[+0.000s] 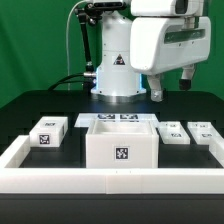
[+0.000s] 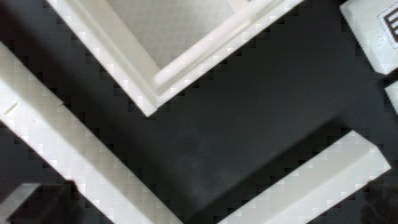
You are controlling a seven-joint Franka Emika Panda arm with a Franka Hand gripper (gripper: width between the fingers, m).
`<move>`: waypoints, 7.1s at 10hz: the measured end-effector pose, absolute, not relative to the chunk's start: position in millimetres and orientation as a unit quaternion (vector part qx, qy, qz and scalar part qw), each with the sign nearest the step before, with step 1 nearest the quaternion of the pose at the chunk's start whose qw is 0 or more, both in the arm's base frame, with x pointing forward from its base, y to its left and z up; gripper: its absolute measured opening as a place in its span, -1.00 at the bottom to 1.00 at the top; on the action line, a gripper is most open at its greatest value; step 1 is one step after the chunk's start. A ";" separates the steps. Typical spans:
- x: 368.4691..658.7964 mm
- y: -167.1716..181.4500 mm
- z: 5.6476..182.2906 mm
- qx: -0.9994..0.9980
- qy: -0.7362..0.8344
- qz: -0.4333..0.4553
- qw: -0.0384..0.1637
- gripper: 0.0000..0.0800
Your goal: Assemble cabinet
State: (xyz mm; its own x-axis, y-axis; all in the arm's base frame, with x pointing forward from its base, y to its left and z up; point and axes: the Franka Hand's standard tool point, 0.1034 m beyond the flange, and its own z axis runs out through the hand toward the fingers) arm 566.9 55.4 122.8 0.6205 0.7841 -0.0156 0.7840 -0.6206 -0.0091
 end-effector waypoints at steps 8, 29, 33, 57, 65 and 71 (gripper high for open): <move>558.6 45.3 115.1 -0.850 -0.526 -0.028 -0.017 0.99; 483.9 13.9 81.1 -0.697 -0.716 -0.008 -0.032 0.99; 436.5 16.3 56.4 -0.700 -0.714 0.000 -0.015 0.99; 434.5 15.9 19.1 -0.718 -0.696 0.016 0.008 -0.91; 490.7 41.5 18.0 -0.714 -0.700 0.011 0.011 -0.91; 517.3 104.7 17.1 -0.719 -0.695 0.006 0.024 -0.91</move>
Offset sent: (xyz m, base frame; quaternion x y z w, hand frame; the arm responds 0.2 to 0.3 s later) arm 0.0000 0.0000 0.0000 0.0000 0.0000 0.0000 1.0000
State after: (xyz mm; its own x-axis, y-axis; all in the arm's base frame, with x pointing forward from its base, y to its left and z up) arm 517.3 104.7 17.1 0.0340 0.9991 0.0249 0.9985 -0.0329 -0.0427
